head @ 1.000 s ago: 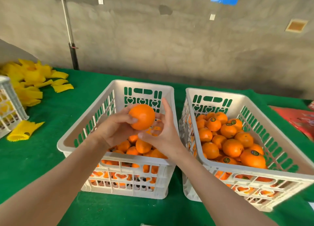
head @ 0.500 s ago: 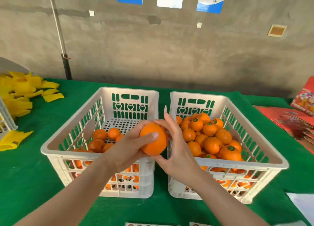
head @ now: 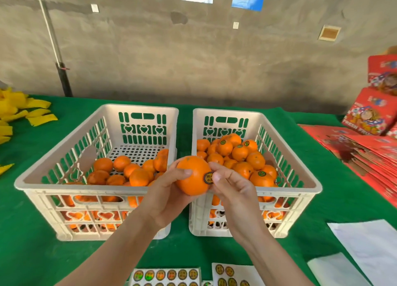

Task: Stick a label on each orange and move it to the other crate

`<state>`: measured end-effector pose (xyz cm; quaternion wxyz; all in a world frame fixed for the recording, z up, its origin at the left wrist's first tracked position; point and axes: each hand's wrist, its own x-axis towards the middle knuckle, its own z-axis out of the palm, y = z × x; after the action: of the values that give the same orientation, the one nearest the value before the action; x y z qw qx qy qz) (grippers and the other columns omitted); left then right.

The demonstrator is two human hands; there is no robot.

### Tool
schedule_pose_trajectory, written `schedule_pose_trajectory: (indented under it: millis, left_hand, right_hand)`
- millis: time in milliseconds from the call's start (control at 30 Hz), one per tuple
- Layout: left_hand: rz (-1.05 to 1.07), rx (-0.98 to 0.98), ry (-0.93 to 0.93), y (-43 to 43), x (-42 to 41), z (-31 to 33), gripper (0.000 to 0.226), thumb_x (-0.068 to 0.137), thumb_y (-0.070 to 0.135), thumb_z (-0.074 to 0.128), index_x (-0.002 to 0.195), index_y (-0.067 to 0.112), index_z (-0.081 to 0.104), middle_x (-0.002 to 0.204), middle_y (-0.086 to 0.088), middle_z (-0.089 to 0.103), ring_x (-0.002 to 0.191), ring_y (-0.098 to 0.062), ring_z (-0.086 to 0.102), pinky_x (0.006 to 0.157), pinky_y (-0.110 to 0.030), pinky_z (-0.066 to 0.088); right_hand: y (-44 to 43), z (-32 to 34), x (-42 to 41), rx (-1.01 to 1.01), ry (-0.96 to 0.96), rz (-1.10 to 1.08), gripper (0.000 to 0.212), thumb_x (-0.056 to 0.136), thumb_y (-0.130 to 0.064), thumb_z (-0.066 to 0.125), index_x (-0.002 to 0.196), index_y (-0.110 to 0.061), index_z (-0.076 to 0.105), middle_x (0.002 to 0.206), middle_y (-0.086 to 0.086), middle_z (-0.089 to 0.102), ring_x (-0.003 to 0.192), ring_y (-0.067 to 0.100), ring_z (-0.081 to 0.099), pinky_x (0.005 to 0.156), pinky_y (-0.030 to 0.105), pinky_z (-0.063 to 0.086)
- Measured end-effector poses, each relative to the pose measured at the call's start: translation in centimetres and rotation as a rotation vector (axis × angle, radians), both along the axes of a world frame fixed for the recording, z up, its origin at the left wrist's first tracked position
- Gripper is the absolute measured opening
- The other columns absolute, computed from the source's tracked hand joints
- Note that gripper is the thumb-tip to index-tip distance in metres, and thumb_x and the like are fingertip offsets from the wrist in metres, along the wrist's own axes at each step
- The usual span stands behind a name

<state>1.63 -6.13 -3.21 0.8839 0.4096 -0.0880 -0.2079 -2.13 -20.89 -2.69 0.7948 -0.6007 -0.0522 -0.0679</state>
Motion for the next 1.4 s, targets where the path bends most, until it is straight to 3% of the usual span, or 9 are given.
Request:
schedule_pose_trajectory:
  millis: [133, 267, 500, 667, 733, 867, 1000, 1233, 1400]
  left_hand:
    - [-0.023, -0.079, 0.070, -0.9, -0.5, -0.1, 0.076, 0.052, 0.024, 0.089, 0.120, 0.006, 0.060, 0.124, -0.022, 0.061, 0.108, -0.033, 0.063, 0.084, -0.044, 0.056]
    - [0.022, -0.104, 0.158, -1.7, -0.6, 0.1, 0.049, 0.081, 0.032, 0.068, 0.122, 0.010, 0.057, 0.119, -0.020, 0.065, 0.105, -0.033, 0.065, 0.075, -0.042, 0.057]
    - [-0.083, -0.058, 0.115, -2.0, -0.4, -0.5, 0.078, 0.075, 0.043, 0.070, 0.141, 0.012, 0.042, 0.141, -0.023, 0.045, 0.128, -0.039, 0.045, 0.110, -0.053, 0.032]
    - [-0.144, 0.359, 0.154, -0.7, 0.5, 0.5, 0.081, 0.068, 0.076, 0.048, 0.127, 0.020, 0.053, 0.106, -0.013, 0.070, 0.085, -0.026, 0.068, 0.067, -0.036, 0.053]
    - [-0.100, 0.258, 0.151, -0.8, 0.4, 0.3, 0.074, 0.069, 0.061, 0.067, 0.127, 0.017, 0.052, 0.101, -0.017, 0.070, 0.076, -0.027, 0.067, 0.057, -0.031, 0.053]
    - [-0.036, -0.080, 0.089, -1.0, 0.4, -0.3, 0.075, 0.044, 0.027, 0.092, 0.113, 0.012, 0.068, 0.111, -0.020, 0.066, 0.093, -0.034, 0.067, 0.077, -0.043, 0.057]
    - [0.008, -0.154, 0.056, -1.6, 0.2, -0.9, 0.071, 0.042, 0.019, 0.090, 0.110, 0.015, 0.070, 0.113, -0.016, 0.067, 0.096, -0.031, 0.067, 0.083, -0.041, 0.054]
    - [0.067, -0.230, 0.119, -2.2, -0.3, -1.2, 0.085, 0.043, 0.016, 0.086, 0.124, 0.016, 0.060, 0.119, -0.019, 0.063, 0.097, -0.034, 0.065, 0.084, -0.044, 0.051]
    - [0.089, -0.195, 0.140, -2.9, -0.5, -0.6, 0.033, 0.085, 0.025, 0.057, 0.112, 0.009, 0.066, 0.112, -0.019, 0.068, 0.097, -0.030, 0.068, 0.077, -0.043, 0.057]
  right_hand:
    - [-0.7, 0.0, 0.0, -0.005, 0.010, 0.025, 0.021, 0.070, -0.030, 0.067, 0.084, -0.017, 0.073, 0.110, -0.003, 0.070, 0.105, 0.015, 0.065, 0.084, 0.025, 0.054]
    - [-1.1, 0.0, 0.0, -0.028, 0.002, -0.028, 0.036, 0.068, -0.032, 0.069, 0.100, -0.017, 0.064, 0.108, -0.002, 0.069, 0.105, 0.015, 0.063, 0.084, 0.026, 0.052]
    - [-1.4, -0.4, 1.1, -0.572, -0.246, -0.027, 0.105, 0.071, -0.004, 0.079, 0.139, -0.048, 0.012, 0.132, -0.012, 0.042, 0.120, -0.008, 0.041, 0.084, 0.011, 0.046]
    - [-3.2, 0.5, 2.1, -0.864, -0.460, 0.187, 0.108, 0.078, -0.004, 0.072, 0.142, -0.050, -0.001, 0.142, -0.012, 0.037, 0.130, -0.005, 0.035, 0.097, 0.013, 0.041]
    - [-3.4, 0.7, 2.4, -0.803, -0.442, 0.259, 0.105, 0.078, -0.005, 0.070, 0.142, -0.050, 0.000, 0.143, -0.014, 0.036, 0.130, -0.004, 0.036, 0.096, 0.017, 0.045]
    - [-2.9, 0.5, 2.2, -0.361, -0.286, 0.193, 0.075, 0.074, -0.007, 0.073, 0.133, -0.032, 0.034, 0.129, -0.004, 0.055, 0.122, 0.011, 0.051, 0.096, 0.033, 0.049]
    - [-2.0, -0.1, 1.8, -0.086, -0.084, 0.060, 0.032, 0.073, -0.029, 0.066, 0.101, -0.015, 0.065, 0.107, -0.005, 0.069, 0.102, 0.011, 0.064, 0.080, 0.029, 0.053]
    - [-1.3, 0.3, 0.9, 0.094, 0.029, 0.011, 0.034, 0.070, -0.028, 0.065, 0.101, -0.014, 0.070, 0.103, -0.006, 0.072, 0.102, 0.012, 0.066, 0.089, 0.034, 0.051]
    - [-0.3, 0.2, 0.5, -0.019, 0.069, -0.036, 0.021, 0.081, -0.014, 0.068, 0.068, -0.029, 0.076, 0.119, -0.009, 0.062, 0.117, 0.012, 0.054, 0.098, 0.037, 0.044]
